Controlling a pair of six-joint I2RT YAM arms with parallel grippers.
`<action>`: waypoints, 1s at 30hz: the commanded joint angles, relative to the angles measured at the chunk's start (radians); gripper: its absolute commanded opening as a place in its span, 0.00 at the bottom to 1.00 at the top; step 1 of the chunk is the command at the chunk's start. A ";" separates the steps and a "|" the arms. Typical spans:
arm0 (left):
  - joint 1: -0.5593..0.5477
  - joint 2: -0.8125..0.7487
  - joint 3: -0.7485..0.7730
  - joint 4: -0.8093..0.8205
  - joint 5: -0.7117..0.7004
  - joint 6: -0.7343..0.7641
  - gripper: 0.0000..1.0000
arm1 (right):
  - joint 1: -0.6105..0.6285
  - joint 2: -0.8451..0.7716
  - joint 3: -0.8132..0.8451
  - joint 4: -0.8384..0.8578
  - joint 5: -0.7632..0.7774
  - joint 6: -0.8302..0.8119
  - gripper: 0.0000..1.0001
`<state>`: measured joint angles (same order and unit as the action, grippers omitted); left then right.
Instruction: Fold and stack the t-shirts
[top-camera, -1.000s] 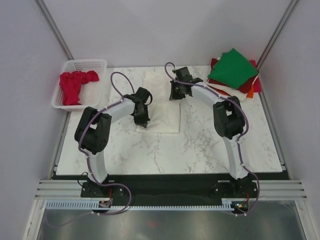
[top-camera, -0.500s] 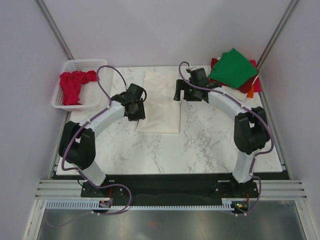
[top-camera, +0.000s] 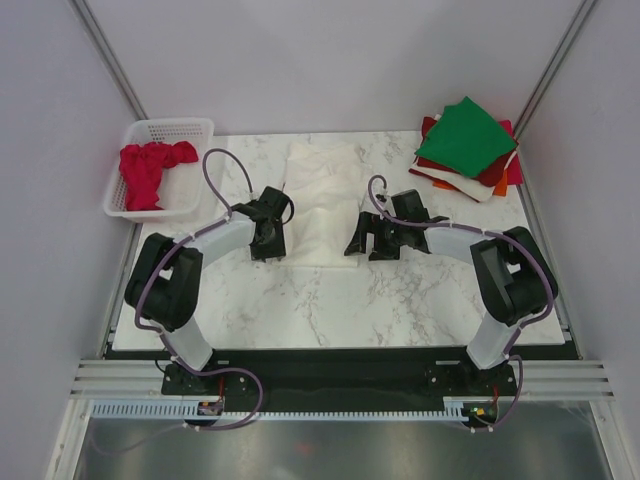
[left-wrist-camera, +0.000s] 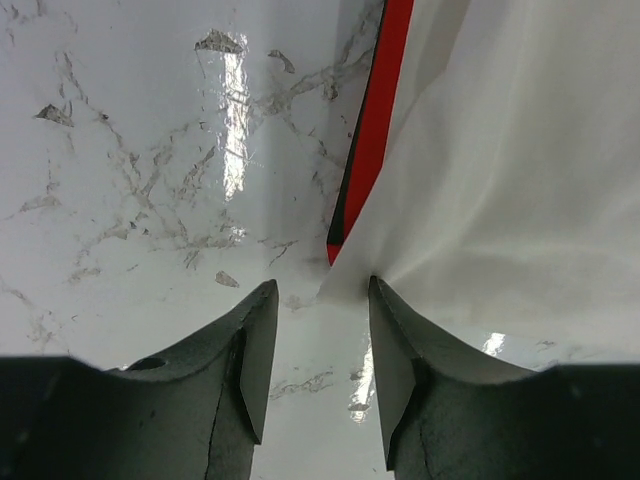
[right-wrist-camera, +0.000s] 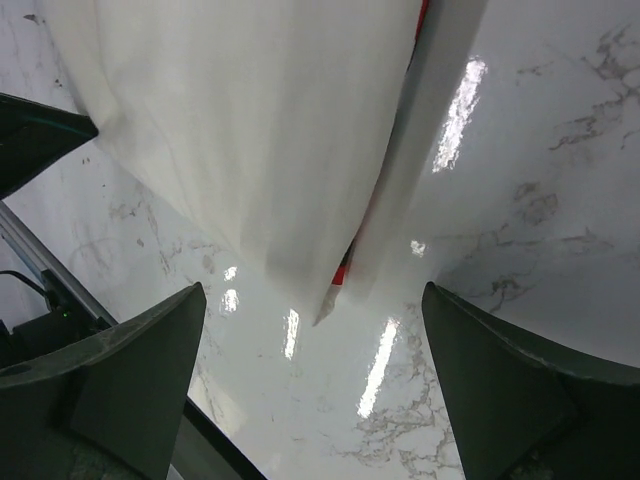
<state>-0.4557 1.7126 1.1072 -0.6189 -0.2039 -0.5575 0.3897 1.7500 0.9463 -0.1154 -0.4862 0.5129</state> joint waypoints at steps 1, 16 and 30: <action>0.002 0.013 -0.036 0.079 -0.009 -0.038 0.49 | 0.009 0.023 -0.040 0.094 -0.046 0.018 0.98; 0.003 0.001 -0.190 0.286 0.044 -0.054 0.40 | 0.038 0.101 -0.139 0.244 -0.107 0.091 0.57; -0.032 -0.271 -0.360 0.272 0.107 -0.102 0.02 | 0.041 -0.091 -0.219 0.111 -0.017 -0.014 0.00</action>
<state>-0.4648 1.5692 0.8207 -0.2928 -0.1211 -0.6155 0.4240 1.7714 0.7704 0.1371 -0.5667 0.5793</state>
